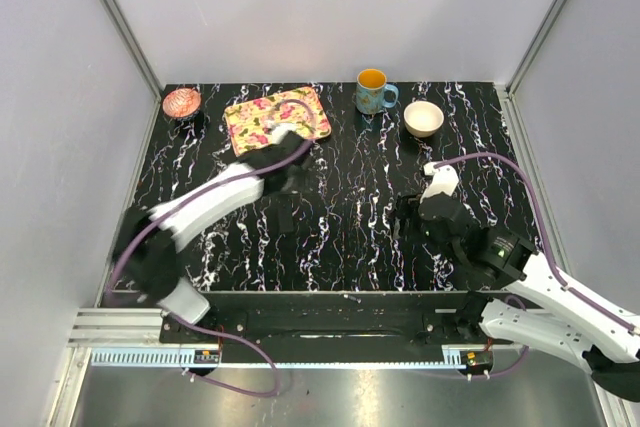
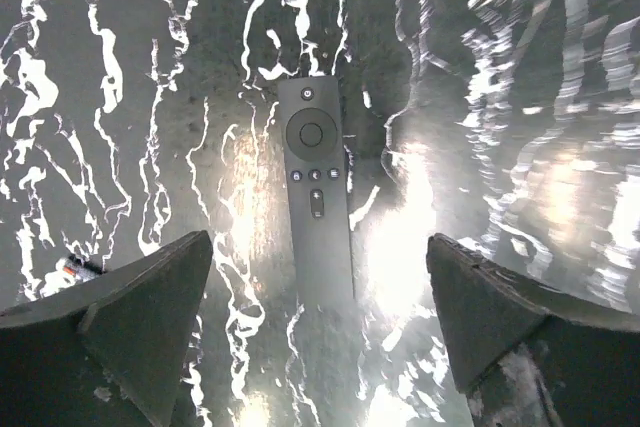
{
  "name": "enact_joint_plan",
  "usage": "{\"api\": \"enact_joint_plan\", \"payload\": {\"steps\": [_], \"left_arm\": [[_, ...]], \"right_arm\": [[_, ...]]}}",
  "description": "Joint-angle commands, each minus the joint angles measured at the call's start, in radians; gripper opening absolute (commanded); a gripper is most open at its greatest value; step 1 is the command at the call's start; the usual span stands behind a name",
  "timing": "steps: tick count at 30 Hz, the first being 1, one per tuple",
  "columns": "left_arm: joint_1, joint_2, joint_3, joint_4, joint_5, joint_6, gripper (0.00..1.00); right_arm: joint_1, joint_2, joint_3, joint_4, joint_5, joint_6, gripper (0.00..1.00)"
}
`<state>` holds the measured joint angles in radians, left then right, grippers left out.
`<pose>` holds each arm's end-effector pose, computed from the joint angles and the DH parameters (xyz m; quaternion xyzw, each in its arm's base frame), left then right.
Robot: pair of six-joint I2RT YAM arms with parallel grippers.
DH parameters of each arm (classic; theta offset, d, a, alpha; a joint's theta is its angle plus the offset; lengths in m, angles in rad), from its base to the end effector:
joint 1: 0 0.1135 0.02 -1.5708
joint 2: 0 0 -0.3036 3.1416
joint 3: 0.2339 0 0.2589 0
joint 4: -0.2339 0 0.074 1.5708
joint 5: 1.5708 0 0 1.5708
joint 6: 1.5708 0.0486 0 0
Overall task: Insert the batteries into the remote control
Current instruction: Reset both arms
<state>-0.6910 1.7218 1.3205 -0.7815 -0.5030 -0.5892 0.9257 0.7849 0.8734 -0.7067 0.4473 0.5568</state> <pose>0.2962 -0.2146 0.2626 0.0004 0.9516 0.0843 0.2956 0.1051 0.1047 0.3418 -0.0590 0.8705 0.1565 0.4629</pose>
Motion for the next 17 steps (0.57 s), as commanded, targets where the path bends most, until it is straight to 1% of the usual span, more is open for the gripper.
{"api": "enact_joint_plan", "payload": {"steps": [1, 3, 6, 10, 11, 12, 14, 17], "left_arm": [[0.085, -0.454, -0.254, 0.250, 0.156, -0.030, 0.99], [0.094, -0.571, -0.306, 0.271, 0.136, -0.064, 0.99], [0.096, -0.648, -0.352, 0.234, 0.123, -0.090, 0.99], [0.096, -0.695, -0.400, 0.228, 0.179, -0.084, 0.99], [0.096, -0.708, -0.411, 0.249, 0.213, -0.071, 0.99], [0.096, -0.731, -0.423, 0.264, 0.237, -0.057, 0.99], [0.097, -0.761, -0.466, 0.322, 0.294, -0.031, 0.99], [0.096, -0.814, -0.498, 0.363, 0.322, -0.017, 0.99]], "right_arm": [[-0.002, -0.032, -0.037, 0.029, 0.067, 0.008, 0.72], [-0.004, -0.038, -0.047, 0.050, 0.068, 0.000, 0.72], [-0.004, -0.041, -0.065, 0.085, 0.070, -0.015, 0.73], [-0.004, -0.036, -0.077, 0.133, 0.059, -0.038, 0.78], [-0.002, -0.035, -0.077, 0.145, 0.063, -0.040, 0.82], [-0.002, -0.030, -0.074, 0.153, 0.064, -0.043, 0.93], [-0.002, -0.027, -0.073, 0.173, 0.060, -0.046, 0.99], [-0.004, -0.030, -0.068, 0.188, 0.071, -0.025, 1.00]]}}
